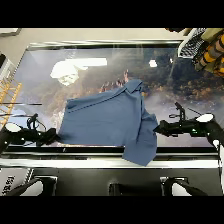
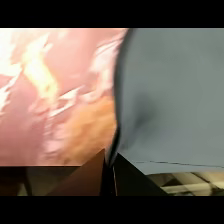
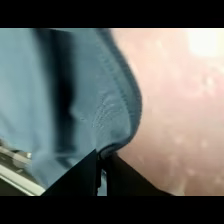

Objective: Fold the clothes and pants, and hang the long-sleeved shirts on hangers.

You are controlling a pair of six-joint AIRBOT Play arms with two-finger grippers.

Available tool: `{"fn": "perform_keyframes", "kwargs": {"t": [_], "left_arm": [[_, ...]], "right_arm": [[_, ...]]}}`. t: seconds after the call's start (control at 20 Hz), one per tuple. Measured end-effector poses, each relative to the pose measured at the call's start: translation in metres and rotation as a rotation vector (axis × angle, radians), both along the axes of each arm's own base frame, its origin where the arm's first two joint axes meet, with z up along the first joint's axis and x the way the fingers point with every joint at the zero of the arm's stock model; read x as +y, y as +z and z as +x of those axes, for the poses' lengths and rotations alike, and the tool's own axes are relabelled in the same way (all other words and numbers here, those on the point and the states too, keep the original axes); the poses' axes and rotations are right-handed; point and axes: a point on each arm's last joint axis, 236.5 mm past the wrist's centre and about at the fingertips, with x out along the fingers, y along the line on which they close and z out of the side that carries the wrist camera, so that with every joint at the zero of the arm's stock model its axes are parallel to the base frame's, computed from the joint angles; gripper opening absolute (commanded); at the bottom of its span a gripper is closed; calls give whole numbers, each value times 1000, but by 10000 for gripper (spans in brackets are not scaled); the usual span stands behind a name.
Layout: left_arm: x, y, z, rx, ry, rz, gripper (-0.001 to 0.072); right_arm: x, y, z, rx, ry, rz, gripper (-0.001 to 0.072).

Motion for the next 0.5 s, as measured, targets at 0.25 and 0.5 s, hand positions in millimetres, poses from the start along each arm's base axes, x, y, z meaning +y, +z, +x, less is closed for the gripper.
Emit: {"fn": "perform_keyframes", "kwargs": {"t": [0.25, 0.5], "left_arm": [[1, 104, 55, -269, -30, 8, 15], [8, 283, 82, -691, 30, 107, 16]], "right_arm": [[19, 101, 32, -250, -37, 104, 31], [26, 275, 44, -648, -63, 91, 30]]}}
